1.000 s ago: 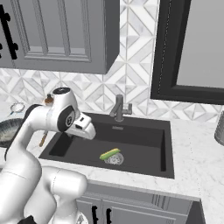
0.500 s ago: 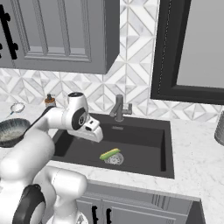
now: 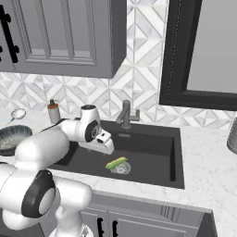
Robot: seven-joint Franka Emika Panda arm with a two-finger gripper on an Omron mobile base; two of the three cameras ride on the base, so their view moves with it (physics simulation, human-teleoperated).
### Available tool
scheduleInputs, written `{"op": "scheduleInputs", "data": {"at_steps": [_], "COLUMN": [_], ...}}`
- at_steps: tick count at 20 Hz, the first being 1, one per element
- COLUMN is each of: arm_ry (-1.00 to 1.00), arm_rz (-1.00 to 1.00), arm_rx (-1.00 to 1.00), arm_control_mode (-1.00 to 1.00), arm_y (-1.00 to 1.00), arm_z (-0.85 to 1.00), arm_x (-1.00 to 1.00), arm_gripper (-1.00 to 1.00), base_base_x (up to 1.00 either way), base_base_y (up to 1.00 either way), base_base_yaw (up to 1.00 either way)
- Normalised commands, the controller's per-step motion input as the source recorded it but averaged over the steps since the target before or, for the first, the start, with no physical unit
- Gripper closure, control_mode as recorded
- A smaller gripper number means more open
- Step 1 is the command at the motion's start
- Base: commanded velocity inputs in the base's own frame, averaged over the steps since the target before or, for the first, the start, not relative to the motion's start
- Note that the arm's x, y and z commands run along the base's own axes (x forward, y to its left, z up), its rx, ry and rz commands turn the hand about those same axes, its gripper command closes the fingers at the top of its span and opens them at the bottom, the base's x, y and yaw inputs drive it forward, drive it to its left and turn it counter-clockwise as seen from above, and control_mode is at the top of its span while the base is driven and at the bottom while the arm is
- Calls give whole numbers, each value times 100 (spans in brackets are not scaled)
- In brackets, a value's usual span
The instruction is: Pick the corn from the sink and place it in the bowl. Then pick the bowl and place it in the microwave. Then close the microwave door and press the start button.
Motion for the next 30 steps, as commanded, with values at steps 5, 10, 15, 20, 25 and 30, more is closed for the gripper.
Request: {"op": "scheduleInputs", "data": {"at_steps": [5, 10, 15, 20, 25, 30], "arm_ry": [1, 0, 1, 0, 0, 0], "arm_rz": [0, 0, 0, 0, 0, -1], "arm_rx": [0, 0, 0, 0, 0, 0], "arm_control_mode": [-100, -100, -100, -100, -100, -100], "arm_y": [0, -1, -12, -18, -2, 0], "arm_z": [-45, -41, -28, -26, -34, -41], "arm_x": [23, 24, 31, 38, 26, 14], "arm_gripper": [-100, -100, -100, -100, -100, -100], "base_base_x": [0, 0, 0, 0, 0, 0], "base_base_y": [0, 0, 0, 0, 0, 0], "base_base_yaw": [0, 0, 0, 0, 0, 0]}}
